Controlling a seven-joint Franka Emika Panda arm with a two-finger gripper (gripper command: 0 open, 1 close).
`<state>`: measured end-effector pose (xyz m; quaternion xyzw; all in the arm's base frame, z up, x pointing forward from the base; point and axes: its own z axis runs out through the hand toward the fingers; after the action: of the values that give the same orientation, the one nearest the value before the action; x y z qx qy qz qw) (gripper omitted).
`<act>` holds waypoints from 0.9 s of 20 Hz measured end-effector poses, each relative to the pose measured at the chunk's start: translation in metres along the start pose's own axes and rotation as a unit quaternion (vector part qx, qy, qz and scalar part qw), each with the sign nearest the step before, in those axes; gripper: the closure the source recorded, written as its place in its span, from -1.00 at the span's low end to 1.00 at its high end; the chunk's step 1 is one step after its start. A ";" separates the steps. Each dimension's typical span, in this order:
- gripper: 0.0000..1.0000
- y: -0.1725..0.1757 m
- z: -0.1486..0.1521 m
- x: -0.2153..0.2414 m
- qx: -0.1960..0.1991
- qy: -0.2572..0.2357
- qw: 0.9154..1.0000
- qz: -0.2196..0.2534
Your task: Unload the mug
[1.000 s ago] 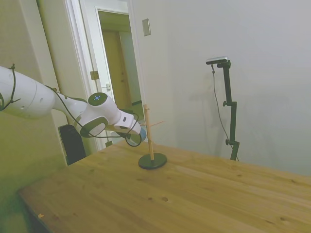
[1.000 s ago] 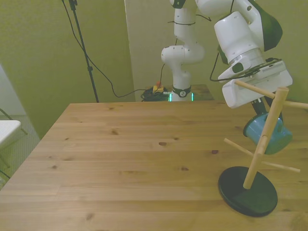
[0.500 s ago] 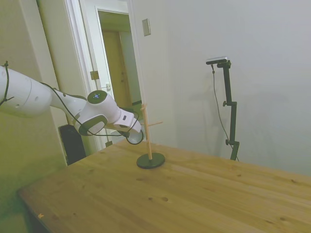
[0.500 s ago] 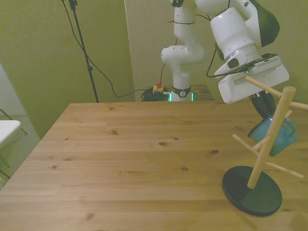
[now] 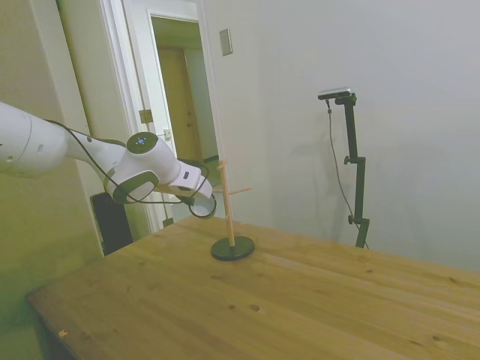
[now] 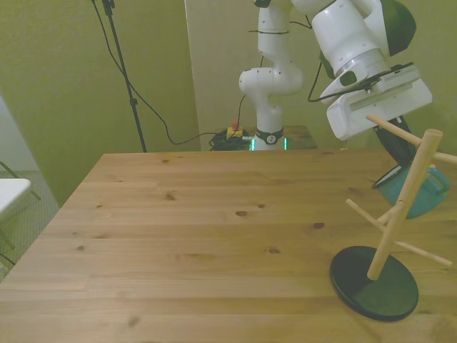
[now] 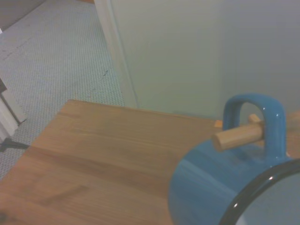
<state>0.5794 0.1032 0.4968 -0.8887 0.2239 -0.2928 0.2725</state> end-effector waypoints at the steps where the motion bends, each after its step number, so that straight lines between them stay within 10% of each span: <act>1: 1.00 -0.003 0.000 -0.002 0.002 -0.002 1.000 -0.002; 12: 1.00 -0.049 0.037 -0.072 0.001 -0.077 0.996 -0.043; 18: 1.00 0.005 0.012 -0.078 -0.099 -0.119 0.988 -0.020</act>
<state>0.5290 0.1466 0.4548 -0.9442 0.2002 -0.1668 0.2015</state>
